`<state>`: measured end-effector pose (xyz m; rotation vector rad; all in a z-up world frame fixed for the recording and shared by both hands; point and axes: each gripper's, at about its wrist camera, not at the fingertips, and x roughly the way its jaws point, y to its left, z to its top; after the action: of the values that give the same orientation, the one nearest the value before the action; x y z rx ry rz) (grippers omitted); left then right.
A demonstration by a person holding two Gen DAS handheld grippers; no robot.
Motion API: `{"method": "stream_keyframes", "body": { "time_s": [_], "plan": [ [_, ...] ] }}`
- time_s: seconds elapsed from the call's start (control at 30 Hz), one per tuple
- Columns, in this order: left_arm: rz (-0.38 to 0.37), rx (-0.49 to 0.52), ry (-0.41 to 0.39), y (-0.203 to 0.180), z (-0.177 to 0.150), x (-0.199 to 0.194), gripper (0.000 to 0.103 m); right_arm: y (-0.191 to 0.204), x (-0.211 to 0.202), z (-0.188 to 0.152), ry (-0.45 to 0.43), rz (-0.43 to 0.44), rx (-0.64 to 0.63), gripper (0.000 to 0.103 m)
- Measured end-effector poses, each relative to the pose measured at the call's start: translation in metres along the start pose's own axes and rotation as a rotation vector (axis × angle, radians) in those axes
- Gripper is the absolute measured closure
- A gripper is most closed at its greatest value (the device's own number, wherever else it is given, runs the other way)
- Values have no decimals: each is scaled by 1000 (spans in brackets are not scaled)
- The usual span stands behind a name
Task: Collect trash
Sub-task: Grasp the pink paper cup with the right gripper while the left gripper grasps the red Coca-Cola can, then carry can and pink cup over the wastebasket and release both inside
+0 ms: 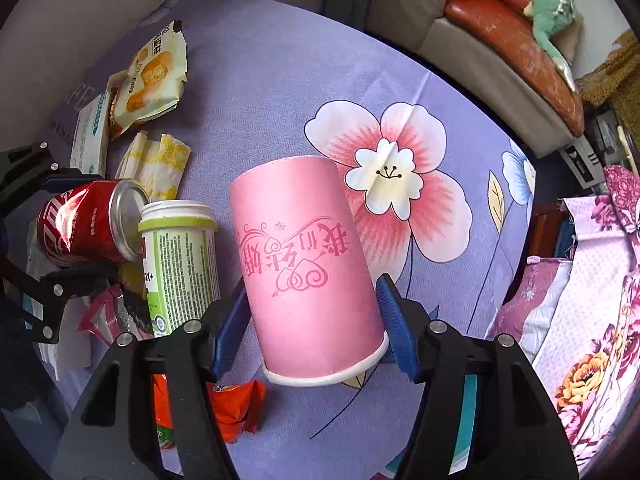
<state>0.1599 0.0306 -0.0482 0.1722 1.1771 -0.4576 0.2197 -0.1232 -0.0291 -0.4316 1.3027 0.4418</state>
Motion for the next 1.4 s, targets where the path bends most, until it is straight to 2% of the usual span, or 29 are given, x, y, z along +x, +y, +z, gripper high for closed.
{"method": "stream_keyframes", "body": {
  "time_s": [0.27,0.5,0.9,1.4],
  "plan": [
    [43,-27,-73,-15,-2,-44,35,-10,-30,-41,-71,17,96,44],
    [35,17,-101,-58,2,-59,35,-22,-57,-80,-133,21,174,44],
    [-44,102,-84,-161,31,-22,35,-73,-85,-168,-205,-12,346,44],
    [-83,239,-22,-279,70,39,35,-166,-71,-274,-220,-21,623,44]
  ]
}}
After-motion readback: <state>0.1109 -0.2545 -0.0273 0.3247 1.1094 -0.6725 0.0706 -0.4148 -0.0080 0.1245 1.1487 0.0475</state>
